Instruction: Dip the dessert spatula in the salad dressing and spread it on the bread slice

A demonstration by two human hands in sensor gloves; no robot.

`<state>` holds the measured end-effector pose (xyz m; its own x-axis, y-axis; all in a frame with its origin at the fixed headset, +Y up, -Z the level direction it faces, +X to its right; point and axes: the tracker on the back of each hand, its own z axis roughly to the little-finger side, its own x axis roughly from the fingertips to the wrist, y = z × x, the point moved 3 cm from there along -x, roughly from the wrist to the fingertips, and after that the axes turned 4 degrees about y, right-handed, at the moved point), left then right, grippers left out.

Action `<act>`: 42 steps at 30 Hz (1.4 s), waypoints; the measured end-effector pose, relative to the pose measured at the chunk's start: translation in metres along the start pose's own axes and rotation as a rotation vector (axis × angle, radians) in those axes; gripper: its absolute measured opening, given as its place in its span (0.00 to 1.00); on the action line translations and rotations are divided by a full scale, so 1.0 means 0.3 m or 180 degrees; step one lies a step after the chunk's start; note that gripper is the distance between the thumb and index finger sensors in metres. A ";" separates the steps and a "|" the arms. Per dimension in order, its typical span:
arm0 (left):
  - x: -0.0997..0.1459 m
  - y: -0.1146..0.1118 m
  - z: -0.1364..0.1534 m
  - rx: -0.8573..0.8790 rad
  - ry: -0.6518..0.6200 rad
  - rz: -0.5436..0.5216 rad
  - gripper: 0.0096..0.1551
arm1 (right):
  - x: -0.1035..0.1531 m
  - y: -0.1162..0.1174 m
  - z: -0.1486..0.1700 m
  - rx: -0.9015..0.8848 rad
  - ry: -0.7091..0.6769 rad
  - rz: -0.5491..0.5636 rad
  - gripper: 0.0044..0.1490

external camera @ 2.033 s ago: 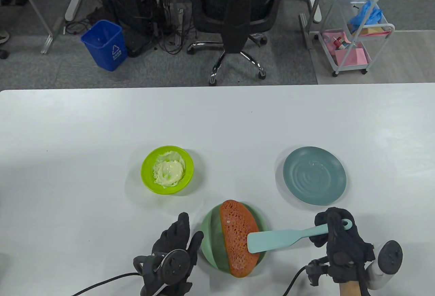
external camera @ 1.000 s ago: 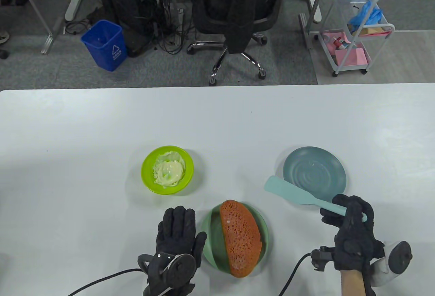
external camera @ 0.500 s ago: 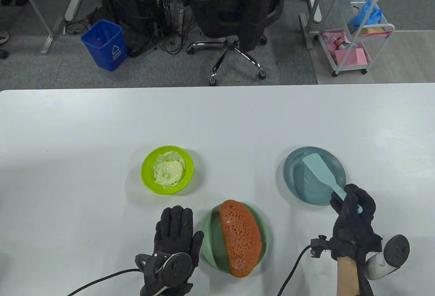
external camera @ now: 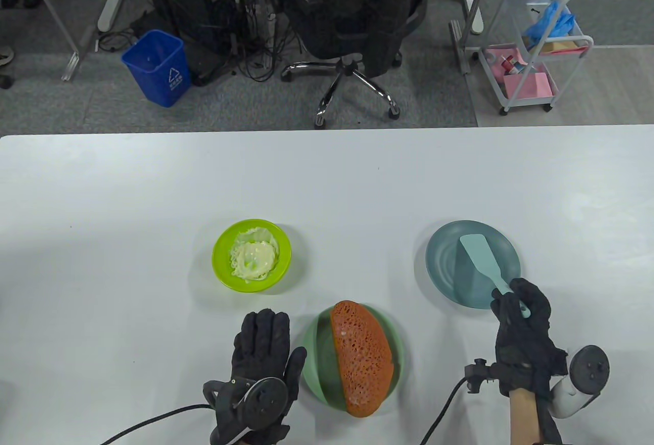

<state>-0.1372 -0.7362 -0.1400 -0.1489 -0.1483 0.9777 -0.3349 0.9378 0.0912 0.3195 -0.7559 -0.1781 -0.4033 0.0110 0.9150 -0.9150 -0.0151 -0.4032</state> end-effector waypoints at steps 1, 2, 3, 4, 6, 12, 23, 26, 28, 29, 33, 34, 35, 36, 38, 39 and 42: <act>0.000 0.000 0.000 -0.0002 0.0000 -0.0002 0.43 | 0.000 0.003 -0.005 0.0079 -0.0002 -0.0060 0.35; -0.001 0.000 0.000 -0.0005 -0.0001 0.0000 0.43 | 0.000 0.005 -0.009 0.0151 -0.0001 -0.0108 0.35; -0.001 0.000 0.000 -0.0003 0.0001 0.0005 0.43 | 0.000 0.007 -0.012 0.0222 0.0003 -0.0151 0.35; -0.001 0.000 0.000 0.0003 0.0004 0.0007 0.43 | 0.001 0.009 -0.015 0.0311 0.0013 -0.0196 0.35; -0.001 0.000 0.002 0.0006 0.0010 0.0013 0.43 | 0.003 0.011 -0.021 0.0471 0.0032 -0.0250 0.35; -0.002 -0.001 0.002 0.0018 0.0016 0.0039 0.42 | 0.016 0.032 -0.063 0.1481 0.0141 -0.0544 0.37; -0.002 -0.003 0.002 0.0052 0.0021 0.0077 0.43 | 0.075 0.099 -0.036 0.3045 0.0230 -0.0769 0.40; -0.003 -0.003 0.002 0.0058 0.0024 0.0086 0.43 | 0.087 0.110 -0.011 0.3128 0.0195 -0.0736 0.40; -0.002 -0.003 0.002 0.0048 0.0027 0.0094 0.43 | 0.090 0.117 0.003 0.3316 0.0284 -0.0723 0.41; -0.002 -0.003 0.003 0.0045 0.0028 0.0095 0.43 | 0.091 0.119 0.006 0.3400 0.0310 -0.0704 0.41; -0.003 -0.004 0.003 0.0058 0.0029 0.0098 0.43 | 0.094 0.123 0.008 0.3552 0.0354 -0.0621 0.42; -0.003 -0.004 0.003 0.0056 0.0031 0.0100 0.43 | 0.094 0.123 0.008 0.3585 0.0366 -0.0603 0.42; -0.003 -0.004 0.004 0.0054 0.0033 0.0099 0.43 | 0.094 0.122 0.007 0.3613 0.0388 -0.0603 0.42; -0.003 -0.004 0.004 0.0055 0.0036 0.0100 0.43 | 0.095 0.121 0.005 0.3614 0.0396 -0.0597 0.43; -0.003 -0.004 0.005 0.0067 0.0039 0.0104 0.43 | 0.098 0.115 -0.016 0.3635 0.0361 -0.0484 0.45; -0.003 -0.005 0.005 0.0070 0.0040 0.0107 0.42 | 0.100 0.114 -0.024 0.3640 0.0339 -0.0459 0.44; -0.004 -0.007 0.004 0.0063 0.0034 0.0145 0.43 | 0.114 0.119 -0.060 0.3633 0.0172 -0.0365 0.45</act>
<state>-0.1375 -0.7384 -0.1414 -0.1547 -0.1020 0.9827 -0.3463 0.9372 0.0428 0.2728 -0.7380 -0.1616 -0.3434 0.1132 0.9324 -0.4156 -0.9085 -0.0428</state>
